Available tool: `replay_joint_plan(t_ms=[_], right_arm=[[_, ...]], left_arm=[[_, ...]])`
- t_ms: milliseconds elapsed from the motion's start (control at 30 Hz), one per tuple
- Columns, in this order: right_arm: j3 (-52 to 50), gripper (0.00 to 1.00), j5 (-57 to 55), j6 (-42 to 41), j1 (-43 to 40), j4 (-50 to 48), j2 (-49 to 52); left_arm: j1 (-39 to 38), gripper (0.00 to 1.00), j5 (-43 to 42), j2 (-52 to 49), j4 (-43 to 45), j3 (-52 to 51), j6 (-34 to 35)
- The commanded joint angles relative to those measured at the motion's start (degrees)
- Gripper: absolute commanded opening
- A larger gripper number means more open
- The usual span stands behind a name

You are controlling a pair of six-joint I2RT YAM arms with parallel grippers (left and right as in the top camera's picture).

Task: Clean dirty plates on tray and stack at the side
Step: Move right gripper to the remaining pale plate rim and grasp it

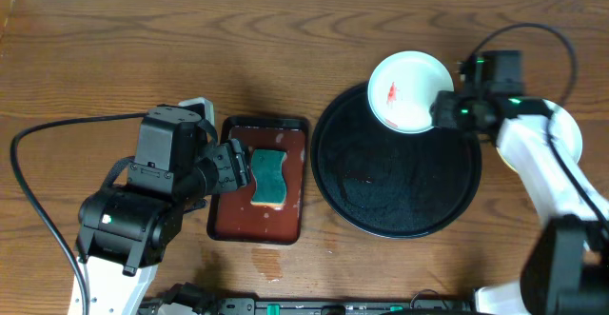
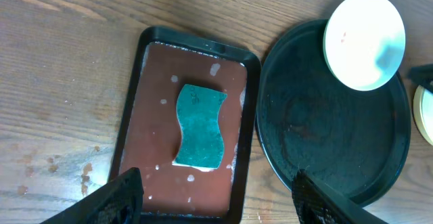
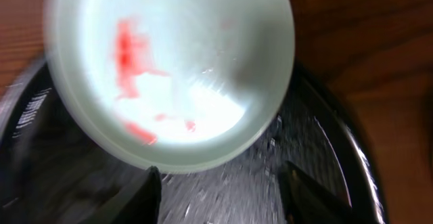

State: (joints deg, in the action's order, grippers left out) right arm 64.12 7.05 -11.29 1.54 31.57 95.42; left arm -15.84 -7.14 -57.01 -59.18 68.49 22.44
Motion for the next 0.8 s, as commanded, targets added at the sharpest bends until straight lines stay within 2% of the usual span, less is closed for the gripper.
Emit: replay_joint_plan(t_ms=[0, 200, 367, 433, 567, 767], right_arm=[[-0.5, 0.49, -6.8, -2.4, 0.6, -2.1, 5.4], [-0.5, 0.36, -6.6, -8.5, -0.2, -5.3, 10.5], [-0.5, 0.14, -6.5, -9.9, 0.1, -5.6, 10.3], [-0.5, 0.01, -5.6, -9.9, 0.1, -5.3, 10.1], [-0.5, 0.01, -3.0, -10.2, 0.1, -3.1, 9.6], [-0.5, 0.01, -1.1, -17.7, 1.5, 5.9, 6.4]], left_arm=[[0.2, 0.71, 0.7, -0.2, -0.3, 1.2, -0.7], [0.2, 0.71, 0.7, -0.2, -0.4, 1.1, -0.8], [0.2, 0.71, 0.7, -0.2, -0.4, 1.1, -0.8], [0.2, 0.71, 0.7, -0.2, -0.4, 1.1, -0.8], [0.2, 0.71, 0.7, -0.2, -0.4, 1.1, -0.8], [0.2, 0.71, 0.7, -0.2, -0.4, 1.1, -0.8]])
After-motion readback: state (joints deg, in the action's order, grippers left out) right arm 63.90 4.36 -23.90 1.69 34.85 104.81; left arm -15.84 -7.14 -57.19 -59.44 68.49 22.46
